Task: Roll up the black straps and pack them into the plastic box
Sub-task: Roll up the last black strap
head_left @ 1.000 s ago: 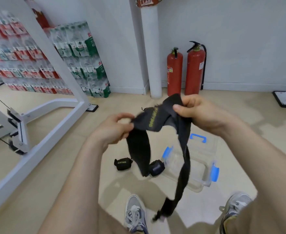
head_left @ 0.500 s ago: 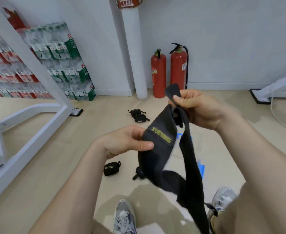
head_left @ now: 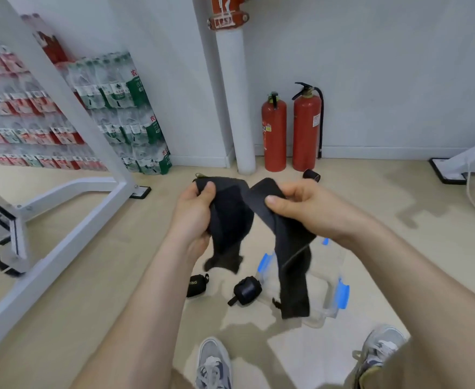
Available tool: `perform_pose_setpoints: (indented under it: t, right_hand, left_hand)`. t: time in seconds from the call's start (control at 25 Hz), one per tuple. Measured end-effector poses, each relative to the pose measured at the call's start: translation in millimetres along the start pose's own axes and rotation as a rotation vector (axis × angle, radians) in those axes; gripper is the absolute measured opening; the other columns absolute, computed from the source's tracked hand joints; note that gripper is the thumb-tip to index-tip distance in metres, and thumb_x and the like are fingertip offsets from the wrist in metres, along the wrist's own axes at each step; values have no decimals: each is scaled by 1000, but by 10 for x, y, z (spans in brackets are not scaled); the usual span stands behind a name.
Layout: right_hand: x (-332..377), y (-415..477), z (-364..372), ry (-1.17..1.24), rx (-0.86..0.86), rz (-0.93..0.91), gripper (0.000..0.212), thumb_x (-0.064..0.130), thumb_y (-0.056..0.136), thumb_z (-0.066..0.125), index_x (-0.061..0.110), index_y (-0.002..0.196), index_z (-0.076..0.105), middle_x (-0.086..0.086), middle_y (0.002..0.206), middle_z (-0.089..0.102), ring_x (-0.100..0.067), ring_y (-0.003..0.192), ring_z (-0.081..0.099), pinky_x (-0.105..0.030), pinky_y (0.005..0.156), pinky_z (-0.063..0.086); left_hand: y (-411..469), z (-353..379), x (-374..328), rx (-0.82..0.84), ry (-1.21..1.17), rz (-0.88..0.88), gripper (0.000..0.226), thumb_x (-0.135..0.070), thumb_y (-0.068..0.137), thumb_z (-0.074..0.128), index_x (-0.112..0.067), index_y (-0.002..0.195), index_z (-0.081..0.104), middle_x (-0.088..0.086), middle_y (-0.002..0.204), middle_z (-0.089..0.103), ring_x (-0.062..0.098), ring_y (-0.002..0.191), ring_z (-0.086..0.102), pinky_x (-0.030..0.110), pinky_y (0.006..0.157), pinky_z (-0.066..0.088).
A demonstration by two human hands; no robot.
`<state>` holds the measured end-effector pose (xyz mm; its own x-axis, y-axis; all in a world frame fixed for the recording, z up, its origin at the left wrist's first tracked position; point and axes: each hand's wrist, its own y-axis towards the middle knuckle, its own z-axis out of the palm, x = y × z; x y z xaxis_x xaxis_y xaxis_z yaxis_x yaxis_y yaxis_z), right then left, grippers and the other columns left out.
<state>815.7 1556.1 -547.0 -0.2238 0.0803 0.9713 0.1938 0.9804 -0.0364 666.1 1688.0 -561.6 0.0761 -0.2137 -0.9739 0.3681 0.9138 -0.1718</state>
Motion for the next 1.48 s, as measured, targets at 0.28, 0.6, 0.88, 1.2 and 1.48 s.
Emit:
perform_pose_setpoints:
  t: [0.28,0.6,0.88,1.2,1.48]
  right_hand:
    - [-111,157,131,114,-59,15,20,31,99,56,25,108,73,3,103,76,-18,101,71,-44,98,53]
    - [-127,277,129,421,-137,55,25,26,98,57,7,104,72,-8,92,74,-22,87,70,-40,87,56]
    - [32,165,-119,477,-365,-116,23,16,98,56,8,82,70,2,66,70,-10,61,65,-24,61,56]
    - [-23,269,313,246,-550,-76,19,21,88,73,9,103,74,-4,86,77,-18,81,74,-40,77,62]
    - [-72,315,311,231,-633,-52,22,23,89,73,10,106,74,-4,89,76,-20,86,73,-46,83,60]
  left_hand:
    - [17,80,-122,47,-296,-18,24,-19,106,44,-10,116,63,12,111,74,25,100,72,41,83,60]
    - [-84,81,-79,234,-181,-104,25,-22,99,56,-10,119,65,7,109,74,24,102,70,41,83,58]
    - [-32,6,-32,49,-124,43,27,-15,105,46,-20,128,59,4,115,73,25,105,70,48,86,59]
    - [-205,256,65,297,25,46,26,-18,105,45,-26,125,61,1,107,76,22,100,73,42,77,59]
    - [-173,241,80,364,-73,20,32,-14,107,37,-19,130,59,8,114,73,26,105,71,48,86,58]
